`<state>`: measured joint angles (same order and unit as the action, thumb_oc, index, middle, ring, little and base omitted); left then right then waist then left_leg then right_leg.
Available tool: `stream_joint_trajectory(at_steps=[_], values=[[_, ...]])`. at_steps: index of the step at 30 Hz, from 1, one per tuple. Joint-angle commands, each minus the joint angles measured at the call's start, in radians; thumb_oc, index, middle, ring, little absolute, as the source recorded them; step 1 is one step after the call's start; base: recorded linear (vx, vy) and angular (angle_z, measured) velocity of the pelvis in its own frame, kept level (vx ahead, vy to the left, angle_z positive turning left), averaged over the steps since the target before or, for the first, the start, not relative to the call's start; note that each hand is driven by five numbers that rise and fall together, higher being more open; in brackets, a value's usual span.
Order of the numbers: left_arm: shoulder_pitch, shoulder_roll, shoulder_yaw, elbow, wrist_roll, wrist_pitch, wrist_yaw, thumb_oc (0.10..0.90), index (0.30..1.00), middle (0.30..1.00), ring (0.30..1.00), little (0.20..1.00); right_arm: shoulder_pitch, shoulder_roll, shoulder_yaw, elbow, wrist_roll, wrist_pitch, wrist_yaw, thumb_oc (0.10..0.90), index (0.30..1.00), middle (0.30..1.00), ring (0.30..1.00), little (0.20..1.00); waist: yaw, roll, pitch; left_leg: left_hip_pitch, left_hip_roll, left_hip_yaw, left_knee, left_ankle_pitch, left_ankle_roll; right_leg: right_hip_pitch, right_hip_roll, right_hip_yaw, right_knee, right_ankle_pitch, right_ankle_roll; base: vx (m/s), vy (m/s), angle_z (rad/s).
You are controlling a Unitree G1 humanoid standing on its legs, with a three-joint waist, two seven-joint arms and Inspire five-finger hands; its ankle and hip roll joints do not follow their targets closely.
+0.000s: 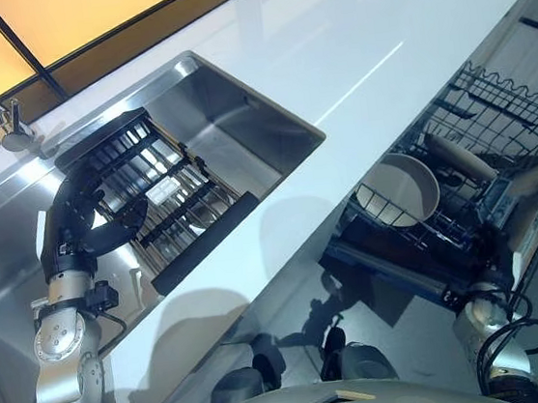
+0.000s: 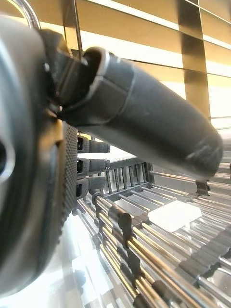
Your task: Pick up plates and place into dishwasher.
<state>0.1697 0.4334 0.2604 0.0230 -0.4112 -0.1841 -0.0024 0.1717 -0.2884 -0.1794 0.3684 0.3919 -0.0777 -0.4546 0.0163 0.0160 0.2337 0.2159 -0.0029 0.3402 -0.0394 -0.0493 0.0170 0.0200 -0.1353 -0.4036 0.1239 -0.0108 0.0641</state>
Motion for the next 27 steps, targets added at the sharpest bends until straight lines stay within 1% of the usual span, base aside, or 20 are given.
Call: stream_joint_trajectory(at_steps=[1, 2, 4, 6, 7, 8, 9, 10, 13, 16, 19, 22, 25, 27], values=[[-0.003, 0.053, -0.013, 0.010, 0.019, -0.065, 0.010, 0.800, 0.900, 0.900, 0.900, 0.900, -0.079, -0.012, -0.009, 0.044, 0.072, -0.072, -0.027, 0.800, 0.900, 0.900, 0.900, 0.900, -0.002, 0.000, -0.035, -0.045, -0.051, 0.001, 0.045, -0.091, 0.033, -0.040, -0.061, -0.031, 0.071, -0.010, 0.116, 0.00, 0.000, 0.00], [-0.010, 0.056, -0.018, 0.015, 0.023, -0.061, 0.013, 0.800, 0.900, 0.900, 0.900, 0.900, -0.094, -0.009, -0.004, 0.071, 0.096, -0.077, -0.025, 0.800, 0.900, 0.900, 0.900, 0.900, 0.001, 0.004, -0.033, -0.045, -0.051, -0.001, 0.045, -0.091, 0.032, -0.041, -0.062, -0.034, 0.071, -0.010, 0.116, 0.03, -0.032, 0.00], [-0.021, 0.060, -0.027, 0.013, 0.027, -0.049, 0.014, 0.800, 0.900, 0.900, 0.900, 0.900, -0.120, -0.004, 0.010, 0.114, 0.185, -0.081, 0.029, 0.800, 0.900, 0.900, 0.900, 0.900, 0.010, 0.011, -0.029, -0.046, -0.054, -0.011, 0.045, -0.092, 0.031, -0.044, -0.066, -0.041, 0.076, -0.010, 0.117, 0.04, -0.027, 0.01], [-0.023, 0.063, -0.034, 0.009, 0.025, -0.043, 0.013, 0.800, 0.900, 0.900, 0.900, 0.900, -0.137, 0.009, 0.030, 0.120, 0.312, -0.085, 0.129, 0.800, 0.900, 0.900, 0.900, 0.900, 0.018, 0.018, -0.026, -0.047, -0.057, -0.022, 0.046, -0.092, 0.031, -0.046, -0.069, -0.047, 0.080, -0.013, 0.114, 0.03, -0.011, 0.05], [-0.023, 0.062, -0.036, 0.007, 0.028, -0.041, 0.010, 0.800, 0.900, 0.900, 0.900, 0.900, -0.142, 0.020, 0.033, 0.120, 0.352, -0.092, 0.178, 0.800, 0.900, 0.900, 0.900, 0.900, 0.021, 0.021, -0.025, -0.048, -0.058, -0.025, 0.046, -0.093, 0.031, -0.047, -0.071, -0.050, 0.080, -0.014, 0.113, 0.03, -0.002, 0.07], [-0.022, 0.061, -0.038, 0.003, 0.029, -0.039, 0.005, 0.800, 0.900, 0.900, 0.900, 0.900, -0.147, 0.029, 0.039, 0.113, 0.414, -0.097, 0.244, 0.800, 0.900, 0.900, 0.900, 0.900, 0.025, 0.024, -0.024, -0.049, -0.059, -0.030, 0.048, -0.094, 0.031, -0.048, -0.075, -0.054, 0.083, -0.015, 0.112, 0.03, 0.003, 0.06], [-0.023, 0.059, -0.039, 0.002, 0.030, -0.038, 0.002, 0.800, 0.900, 0.900, 0.900, 0.900, -0.153, 0.046, 0.047, 0.106, 0.491, -0.089, 0.313, 0.800, 0.900, 0.900, 0.900, 0.900, 0.029, 0.025, -0.022, -0.051, -0.060, -0.034, 0.049, -0.095, 0.032, -0.052, -0.078, -0.060, 0.086, -0.013, 0.112, 0.04, 0.005, 0.07], [-0.022, 0.058, -0.040, 0.001, 0.032, -0.037, -0.003, 0.800, 0.900, 0.900, 0.900, 0.900, -0.156, 0.059, 0.050, 0.106, 0.542, -0.097, 0.394, 0.800, 0.900, 0.900, 0.900, 0.900, 0.033, 0.027, -0.022, -0.052, -0.061, -0.038, 0.049, -0.096, 0.032, -0.054, -0.082, -0.064, 0.086, -0.011, 0.113, 0.03, 0.004, 0.11], [-0.019, 0.056, -0.046, -0.010, 0.032, -0.033, -0.013, 0.800, 0.900, 0.900, 0.900, 0.900, -0.169, 0.080, 0.067, 0.065, 0.656, -0.093, 0.559, 0.800, 0.900, 0.900, 0.900, 0.900, 0.046, 0.030, -0.017, -0.054, -0.064, -0.049, 0.053, -0.102, 0.034, -0.064, -0.098, -0.085, 0.091, -0.002, 0.117, 0.03, 0.002, 0.13], [-0.021, 0.055, -0.052, -0.021, 0.034, -0.021, -0.016, 0.800, 0.900, 0.900, 0.900, 0.900, -0.194, 0.089, 0.088, 0.006, 0.745, -0.053, 0.681, 0.800, 0.900, 0.900, 0.900, 0.900, 0.062, 0.031, -0.012, -0.055, -0.067, -0.062, 0.058, -0.108, 0.038, -0.073, -0.117, -0.109, 0.098, 0.007, 0.121, 0.03, 0.004, 0.11], [-0.030, 0.058, -0.071, -0.029, 0.031, -0.011, -0.012, 0.800, 0.900, 0.900, 0.900, 0.900, -0.233, 0.094, 0.135, -0.057, 0.839, -0.028, 0.753, 0.800, 0.900, 0.900, 0.900, 0.900, 0.082, 0.032, -0.010, -0.056, -0.069, -0.079, 0.058, -0.110, 0.045, -0.085, -0.136, -0.130, 0.118, 0.014, 0.123, 0.02, 0.013, 0.02], [-0.041, 0.058, -0.096, -0.033, 0.033, -0.001, -0.006, 0.800, 0.900, 0.900, 0.900, 0.900, -0.276, 0.111, 0.195, -0.138, 0.924, -0.011, 0.775, 0.800, 0.900, 0.900, 0.900, 0.900, 0.103, 0.034, -0.012, -0.054, -0.070, -0.096, 0.057, -0.110, 0.050, -0.089, -0.150, -0.149, 0.135, 0.019, 0.121, 0.04, 0.022, 0.11], [-0.060, 0.058, -0.134, -0.039, 0.038, 0.010, 0.000, 0.800, 0.900, 0.900, 0.900, 0.900, -0.345, 0.126, 0.263, -0.212, 0.997, -0.019, 0.788, 0.800, 0.900, 0.900, 0.900, 0.900, 0.135, 0.035, -0.016, -0.054, -0.073, -0.116, 0.060, -0.112, 0.054, -0.089, -0.167, -0.175, 0.149, 0.023, 0.114, 0.06, 0.023, 0.17], [-0.076, 0.063, -0.158, -0.026, 0.040, 0.011, -0.004, 0.800, 0.900, 0.900, 0.900, 0.900, -0.424, 0.144, 0.315, -0.264, 1.014, -0.052, 0.781, 0.800, 0.900, 0.900, 0.900, 0.900, 0.159, 0.035, -0.020, -0.054, -0.078, -0.130, 0.063, -0.115, 0.057, -0.092, -0.185, -0.199, 0.162, 0.031, 0.108, 0.07, 0.030, 0.14]])
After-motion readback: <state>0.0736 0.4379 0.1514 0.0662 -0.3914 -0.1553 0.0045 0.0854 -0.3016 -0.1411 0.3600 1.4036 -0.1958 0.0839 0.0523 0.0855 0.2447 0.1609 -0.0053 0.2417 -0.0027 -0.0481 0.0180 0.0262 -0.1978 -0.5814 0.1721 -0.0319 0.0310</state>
